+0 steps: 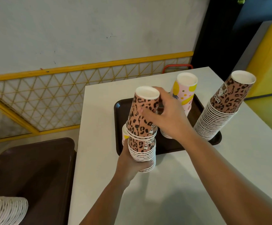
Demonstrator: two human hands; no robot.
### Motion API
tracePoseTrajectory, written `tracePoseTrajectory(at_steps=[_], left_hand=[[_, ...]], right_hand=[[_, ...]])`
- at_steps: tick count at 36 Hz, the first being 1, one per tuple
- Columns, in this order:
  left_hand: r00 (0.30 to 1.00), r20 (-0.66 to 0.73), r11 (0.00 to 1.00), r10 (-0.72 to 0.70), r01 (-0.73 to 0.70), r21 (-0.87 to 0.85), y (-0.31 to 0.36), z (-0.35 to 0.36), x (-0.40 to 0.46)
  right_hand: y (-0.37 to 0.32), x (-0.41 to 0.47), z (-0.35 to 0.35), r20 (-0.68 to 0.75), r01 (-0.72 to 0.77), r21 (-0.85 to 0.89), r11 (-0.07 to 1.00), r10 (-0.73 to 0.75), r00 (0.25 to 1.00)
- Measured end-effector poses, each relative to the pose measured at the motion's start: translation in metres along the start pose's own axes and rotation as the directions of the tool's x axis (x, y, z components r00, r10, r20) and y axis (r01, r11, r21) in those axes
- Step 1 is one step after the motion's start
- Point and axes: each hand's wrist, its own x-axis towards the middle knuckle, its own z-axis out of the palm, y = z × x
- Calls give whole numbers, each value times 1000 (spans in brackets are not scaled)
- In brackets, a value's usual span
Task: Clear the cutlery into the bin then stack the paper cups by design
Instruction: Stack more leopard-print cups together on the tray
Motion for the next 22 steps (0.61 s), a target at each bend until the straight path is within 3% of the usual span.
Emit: tracePoseTrajectory(at_steps=[5, 9, 15, 22], left_hand=[[1000, -18, 1000, -8, 7, -11, -6, -2, -1], [1000, -30, 1000, -7, 7, -14, -9, -4, -2], [1000, -25, 1000, -6, 5, -18, -8, -6, 0], [1000, -26, 999, -15, 13, -44, -6, -6, 3]], right_hand=[[-12, 18, -11, -275, 5, 161, 987, 40, 961], [-10, 40, -11, -425, 42, 89, 995, 0, 905], [21, 56, 13, -341, 4, -169, 986, -63, 938], [52, 53, 28, -221, -31, -244, 969, -25, 975]])
